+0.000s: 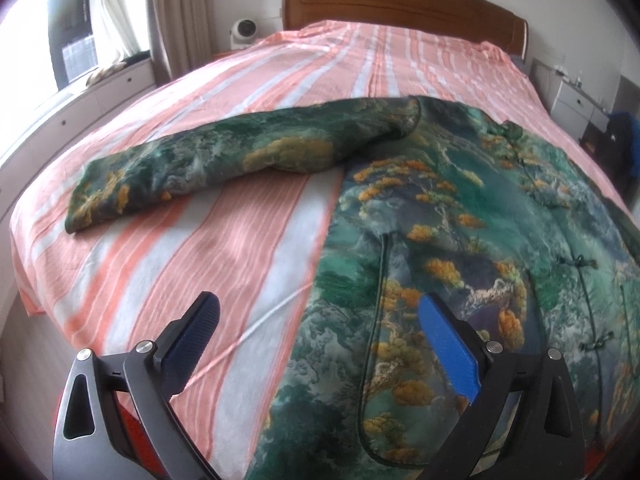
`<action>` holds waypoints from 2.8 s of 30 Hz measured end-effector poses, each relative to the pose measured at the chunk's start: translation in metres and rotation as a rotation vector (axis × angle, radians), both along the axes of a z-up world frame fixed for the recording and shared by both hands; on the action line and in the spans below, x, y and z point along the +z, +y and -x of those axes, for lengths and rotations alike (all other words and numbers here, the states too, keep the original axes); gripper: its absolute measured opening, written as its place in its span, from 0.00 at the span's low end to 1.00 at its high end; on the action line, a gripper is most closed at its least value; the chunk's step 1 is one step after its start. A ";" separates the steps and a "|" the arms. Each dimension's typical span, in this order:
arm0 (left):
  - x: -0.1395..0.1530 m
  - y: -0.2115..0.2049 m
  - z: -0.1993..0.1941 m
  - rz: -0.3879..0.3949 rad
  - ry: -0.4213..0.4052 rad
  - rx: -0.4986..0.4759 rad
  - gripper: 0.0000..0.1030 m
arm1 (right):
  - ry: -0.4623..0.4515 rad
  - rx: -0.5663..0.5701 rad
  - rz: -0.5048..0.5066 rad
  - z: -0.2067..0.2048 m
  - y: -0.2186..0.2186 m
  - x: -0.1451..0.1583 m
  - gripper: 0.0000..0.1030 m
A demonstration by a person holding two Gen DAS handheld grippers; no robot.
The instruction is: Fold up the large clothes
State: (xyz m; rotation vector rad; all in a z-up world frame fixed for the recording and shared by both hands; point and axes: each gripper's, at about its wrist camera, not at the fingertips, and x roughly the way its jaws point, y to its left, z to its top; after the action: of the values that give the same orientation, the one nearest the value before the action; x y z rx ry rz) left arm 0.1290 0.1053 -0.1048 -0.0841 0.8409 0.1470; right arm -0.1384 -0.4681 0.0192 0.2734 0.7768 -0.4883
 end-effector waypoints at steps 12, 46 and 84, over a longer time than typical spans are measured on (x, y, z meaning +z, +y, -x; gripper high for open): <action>-0.005 -0.002 0.016 -0.002 -0.022 -0.060 0.99 | -0.153 0.316 0.073 0.045 0.208 -0.044 0.70; -0.004 0.051 0.017 0.048 -0.107 0.175 0.99 | -0.274 -0.286 -0.563 0.015 -0.111 -0.066 0.70; -0.019 0.058 0.010 0.082 -0.057 0.141 0.98 | 0.025 0.579 -0.112 -0.260 0.229 -0.001 0.75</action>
State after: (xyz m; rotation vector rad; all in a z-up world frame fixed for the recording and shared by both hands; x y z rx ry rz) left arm 0.1193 0.1633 -0.1241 -0.2243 0.7841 0.2416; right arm 0.1217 -0.2392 0.0178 0.1352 0.8655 0.0981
